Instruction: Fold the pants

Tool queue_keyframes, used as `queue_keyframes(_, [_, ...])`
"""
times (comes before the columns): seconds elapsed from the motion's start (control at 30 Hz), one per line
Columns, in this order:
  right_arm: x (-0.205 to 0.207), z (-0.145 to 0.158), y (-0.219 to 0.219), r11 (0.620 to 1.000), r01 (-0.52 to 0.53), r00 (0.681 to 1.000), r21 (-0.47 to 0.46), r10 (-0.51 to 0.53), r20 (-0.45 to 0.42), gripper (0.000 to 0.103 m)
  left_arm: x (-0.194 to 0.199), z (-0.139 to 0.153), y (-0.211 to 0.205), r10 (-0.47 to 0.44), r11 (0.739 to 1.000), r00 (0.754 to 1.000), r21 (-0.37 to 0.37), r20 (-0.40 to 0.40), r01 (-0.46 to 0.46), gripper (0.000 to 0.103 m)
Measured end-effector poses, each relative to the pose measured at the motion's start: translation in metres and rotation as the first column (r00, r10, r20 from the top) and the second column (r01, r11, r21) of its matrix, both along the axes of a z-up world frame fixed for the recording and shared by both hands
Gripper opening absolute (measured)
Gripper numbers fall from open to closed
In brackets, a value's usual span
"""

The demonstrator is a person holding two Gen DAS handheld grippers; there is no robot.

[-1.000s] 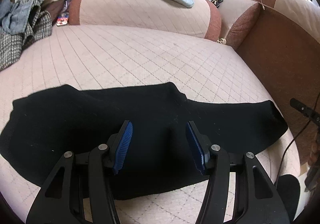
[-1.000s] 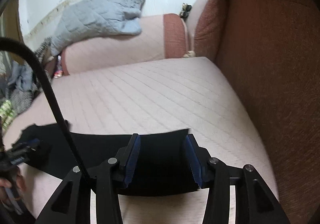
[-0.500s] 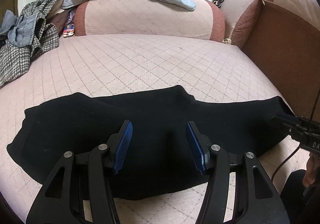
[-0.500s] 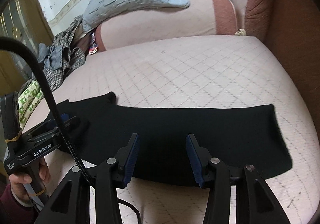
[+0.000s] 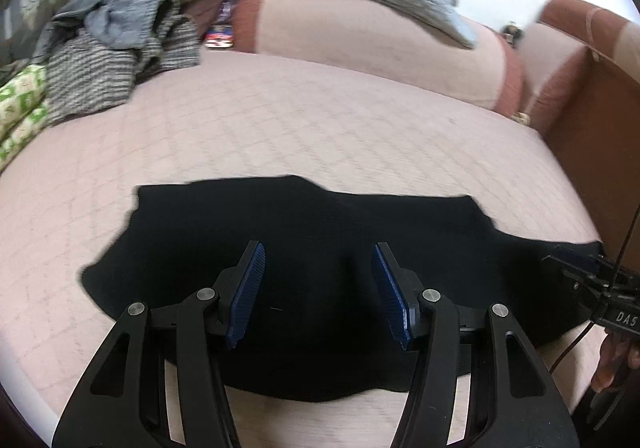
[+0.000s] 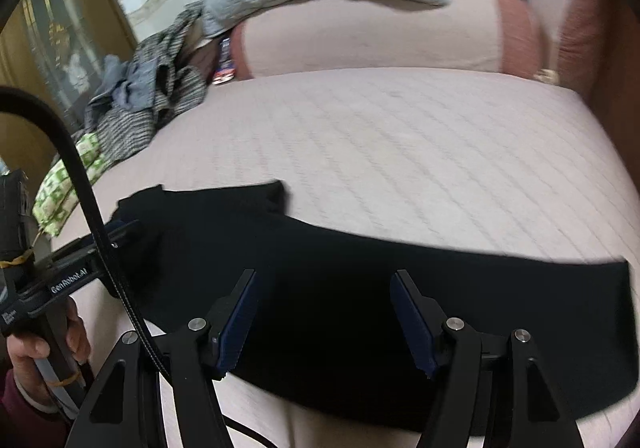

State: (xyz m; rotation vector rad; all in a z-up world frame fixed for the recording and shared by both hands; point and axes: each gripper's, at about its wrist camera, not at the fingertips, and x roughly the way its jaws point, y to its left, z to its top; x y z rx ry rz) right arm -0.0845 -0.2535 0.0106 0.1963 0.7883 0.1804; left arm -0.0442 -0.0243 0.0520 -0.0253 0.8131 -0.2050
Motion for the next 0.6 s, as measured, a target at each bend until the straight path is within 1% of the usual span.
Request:
queue_keyframes(0.13, [0.038,-0.007,0.023,0.999,-0.037,0.999,0.026,0.038,-0.022,0.065,0.011,-0.004,0.018,0.082,0.994,0.997,0.071,0.004,-0.082,0.055])
queue_keyframes(0.17, [0.048,-0.010,0.028,0.998,-0.049,0.998,0.036,0.050,-0.029,0.062,0.015,-0.008,0.023,0.104,0.990,0.995,0.091,-0.005,-0.103,0.055])
queue_keyframes(0.2, [0.056,-0.013,0.032,0.997,-0.061,0.997,0.040,0.062,-0.035,0.045,0.017,-0.012,0.026,0.119,0.987,0.993,0.106,-0.014,-0.117,0.055])
queue_keyframes(0.23, [0.063,-0.016,0.036,0.997,-0.067,0.997,0.028,0.068,-0.041,0.034,0.020,-0.015,0.030,0.123,0.987,0.992,0.106,-0.025,-0.119,0.055])
queue_keyframes(0.27, [0.070,-0.018,0.040,0.998,-0.059,0.997,-0.012,0.058,-0.044,0.021,0.023,-0.018,0.032,0.118,0.989,0.992,0.097,-0.039,-0.114,0.055])
queue_keyframes(0.3, [0.075,-0.019,0.042,0.998,-0.061,0.998,-0.031,0.060,-0.037,0.014,0.023,-0.019,0.033,0.116,0.989,0.992,0.095,-0.043,-0.112,0.055])
queue_keyframes(0.37, [0.078,-0.017,0.039,0.998,-0.058,0.998,-0.022,0.057,-0.024,0.012,0.022,-0.018,0.036,0.119,0.988,0.993,0.102,-0.028,-0.115,0.055])
queue_keyframes(0.43, [0.074,-0.014,0.034,0.999,-0.041,0.999,-0.017,0.041,0.002,0.011,0.020,-0.014,0.042,0.173,0.975,0.985,0.136,0.018,-0.174,0.055])
queue_keyframes(0.47, [0.074,-0.017,0.033,0.999,-0.034,0.999,-0.030,0.034,-0.002,0.011,0.021,-0.014,0.047,0.197,0.970,0.980,0.142,0.023,-0.198,0.055])
queue_keyframes(0.53, [0.077,-0.029,0.037,0.998,-0.039,0.999,-0.057,0.037,-0.031,0.011,0.028,-0.024,0.058,0.224,0.968,0.974,0.124,-0.044,-0.217,0.056])
queue_keyframes(0.57, [0.076,-0.030,0.039,0.997,-0.040,0.999,-0.072,0.038,-0.022,0.011,0.031,-0.029,0.063,0.223,0.972,0.971,0.097,-0.084,-0.215,0.056])
queue_keyframes(0.6, [0.074,-0.028,0.039,0.996,-0.041,0.999,-0.085,0.040,-0.012,0.011,0.031,-0.030,0.067,0.225,0.973,0.971,0.076,-0.087,-0.219,0.056])
